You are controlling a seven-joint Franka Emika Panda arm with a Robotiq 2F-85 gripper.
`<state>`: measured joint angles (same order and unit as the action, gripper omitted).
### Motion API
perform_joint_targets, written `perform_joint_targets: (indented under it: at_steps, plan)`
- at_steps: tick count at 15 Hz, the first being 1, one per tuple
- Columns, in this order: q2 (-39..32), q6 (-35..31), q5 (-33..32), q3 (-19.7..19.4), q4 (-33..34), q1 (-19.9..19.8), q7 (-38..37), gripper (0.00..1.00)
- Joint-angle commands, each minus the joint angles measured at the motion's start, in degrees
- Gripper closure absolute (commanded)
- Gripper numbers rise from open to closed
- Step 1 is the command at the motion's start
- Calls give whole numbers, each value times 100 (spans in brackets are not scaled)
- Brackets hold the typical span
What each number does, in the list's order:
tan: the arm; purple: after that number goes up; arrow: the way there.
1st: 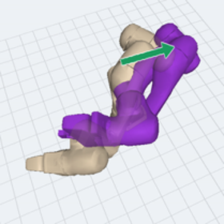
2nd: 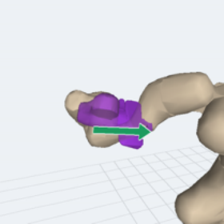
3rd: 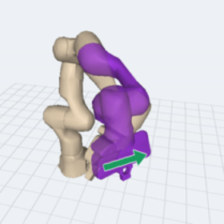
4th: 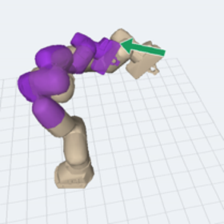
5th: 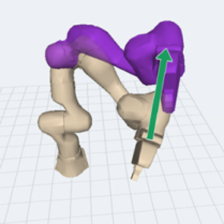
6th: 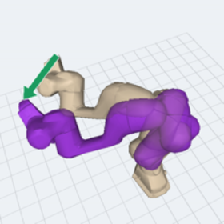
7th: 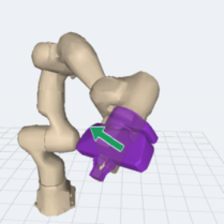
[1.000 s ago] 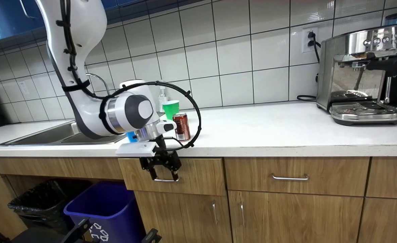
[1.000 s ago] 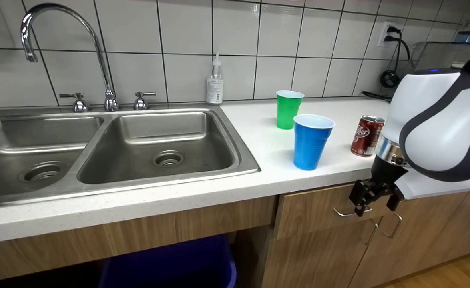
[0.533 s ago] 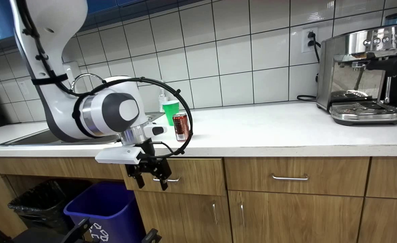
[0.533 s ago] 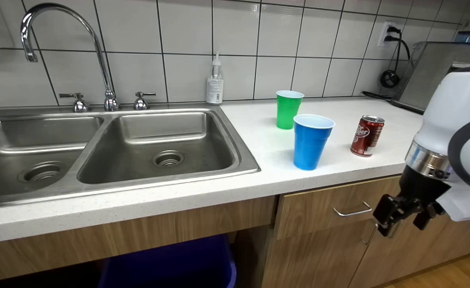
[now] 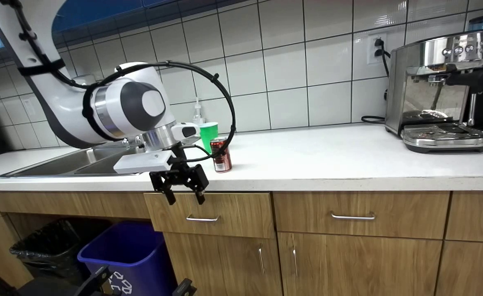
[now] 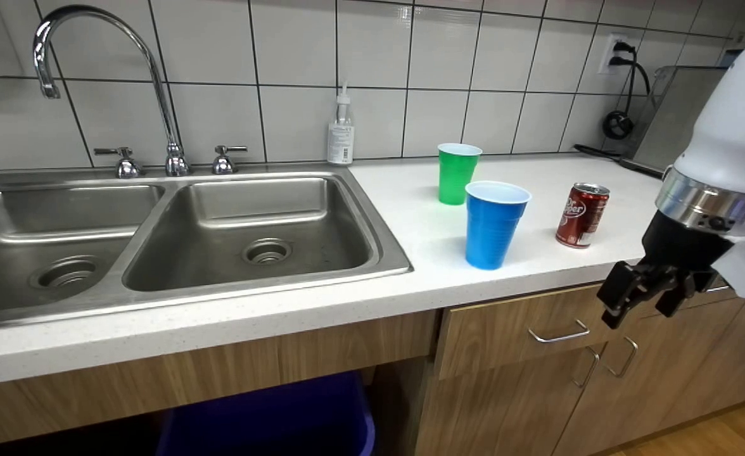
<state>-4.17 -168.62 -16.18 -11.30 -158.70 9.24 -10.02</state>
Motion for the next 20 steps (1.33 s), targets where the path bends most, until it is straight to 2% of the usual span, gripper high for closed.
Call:
perform_joint_targets:
  at_steps: [1, 4, 6, 11, 17, 20]
  plan:
    - [741, 567, -435, 260, -11, -309, -123, 0]
    - [1373, 769, -368, 559, -242, -544, -7, 0]
    - [1459, 971, -142, 773, -19, -606, 115, 0]
    - [2086, 1409, 336, 1034, -45, -683, 184, 0]
    - [2459, 2272, 915, 1024, 107, -612, 544, 0]
    - [2562, 2548, 970, 1035, 143, -654, 657, 0]
